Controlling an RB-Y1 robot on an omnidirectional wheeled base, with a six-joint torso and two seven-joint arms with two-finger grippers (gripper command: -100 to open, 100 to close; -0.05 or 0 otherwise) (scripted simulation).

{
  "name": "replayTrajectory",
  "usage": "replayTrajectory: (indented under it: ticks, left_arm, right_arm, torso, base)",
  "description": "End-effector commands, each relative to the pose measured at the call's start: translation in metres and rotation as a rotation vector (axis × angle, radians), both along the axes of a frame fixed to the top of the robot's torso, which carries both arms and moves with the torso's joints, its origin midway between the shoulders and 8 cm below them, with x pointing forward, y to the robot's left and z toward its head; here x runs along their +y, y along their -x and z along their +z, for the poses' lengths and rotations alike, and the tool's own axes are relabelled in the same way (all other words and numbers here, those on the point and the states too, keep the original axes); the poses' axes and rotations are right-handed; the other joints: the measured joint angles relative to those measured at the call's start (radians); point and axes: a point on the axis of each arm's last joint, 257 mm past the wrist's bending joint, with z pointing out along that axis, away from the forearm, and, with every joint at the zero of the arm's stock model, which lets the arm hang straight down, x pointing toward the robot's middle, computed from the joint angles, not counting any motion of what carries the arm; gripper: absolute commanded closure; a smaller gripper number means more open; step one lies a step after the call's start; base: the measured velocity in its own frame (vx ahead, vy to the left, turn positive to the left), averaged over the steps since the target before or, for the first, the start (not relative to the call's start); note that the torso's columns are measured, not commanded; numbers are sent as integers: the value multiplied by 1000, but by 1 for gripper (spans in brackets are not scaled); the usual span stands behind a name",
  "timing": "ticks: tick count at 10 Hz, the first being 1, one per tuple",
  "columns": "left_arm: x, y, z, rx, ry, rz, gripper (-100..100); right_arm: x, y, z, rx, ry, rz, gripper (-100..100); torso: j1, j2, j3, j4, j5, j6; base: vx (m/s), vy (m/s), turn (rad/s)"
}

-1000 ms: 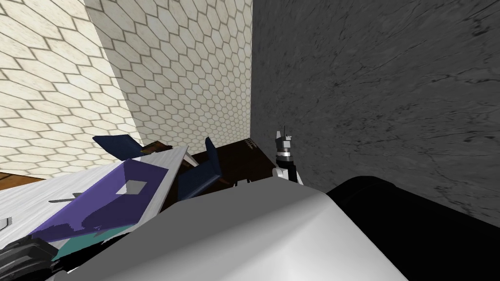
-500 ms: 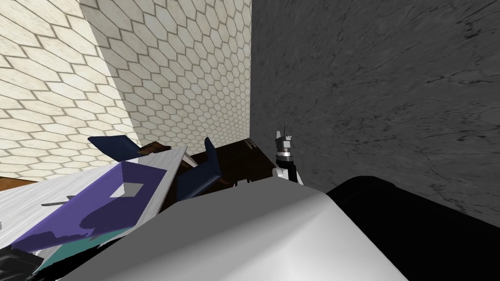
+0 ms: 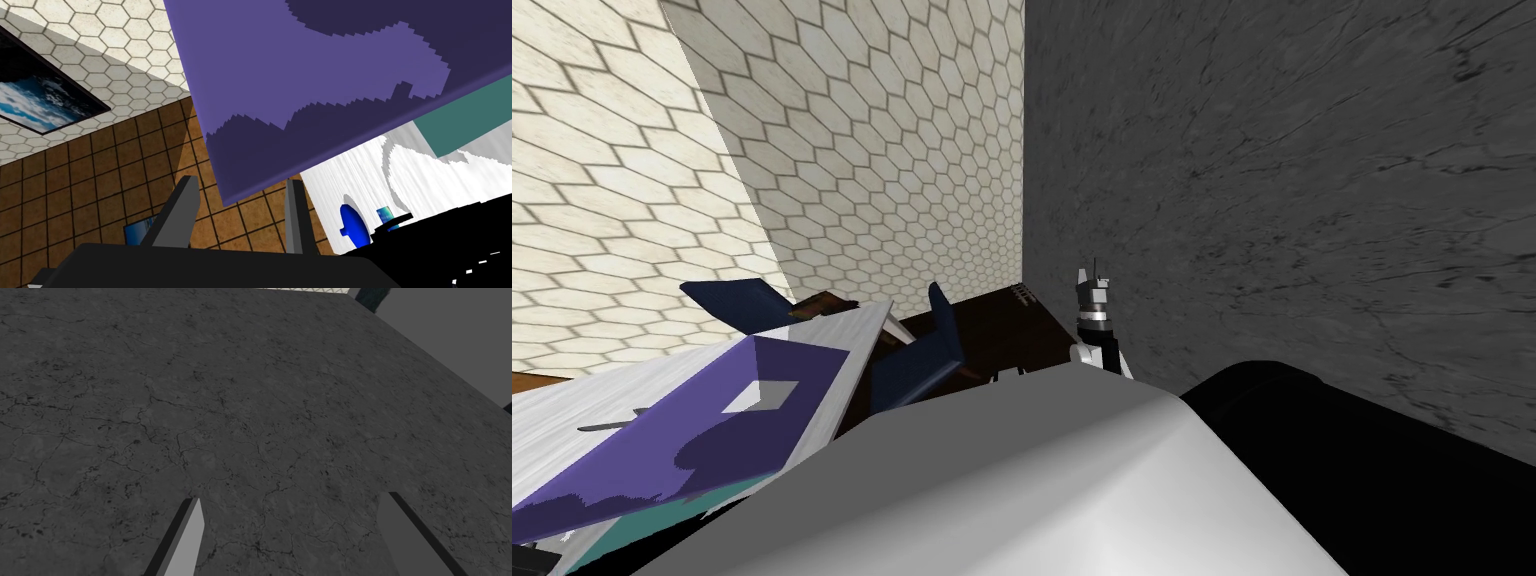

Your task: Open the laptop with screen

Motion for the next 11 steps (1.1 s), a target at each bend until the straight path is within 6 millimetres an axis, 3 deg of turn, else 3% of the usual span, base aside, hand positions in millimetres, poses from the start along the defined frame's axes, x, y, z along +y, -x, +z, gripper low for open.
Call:
replayTrajectory:
  ticks: [1,3,11]
  left_arm:
    - [4,6,-2,-27,41,21,100]
    - [6,6,1,-25,34,20,100]
    - [-11,-26,-31,-126,299,81,100]
  right_arm:
    - [0,0,0,0,0,0,0]
    - [0,0,0,0,0,0,0]
    - [0,0,0,0,0,0,0]
  torso:
    - [0,0,0,0,0,0]
    - [-2,1,0,0,-1,0]
    - [11,-1,1,-1,6,-3]
  base:
    - [0,0,0]
    - [0,0,0]
    - [-105,90,-75]
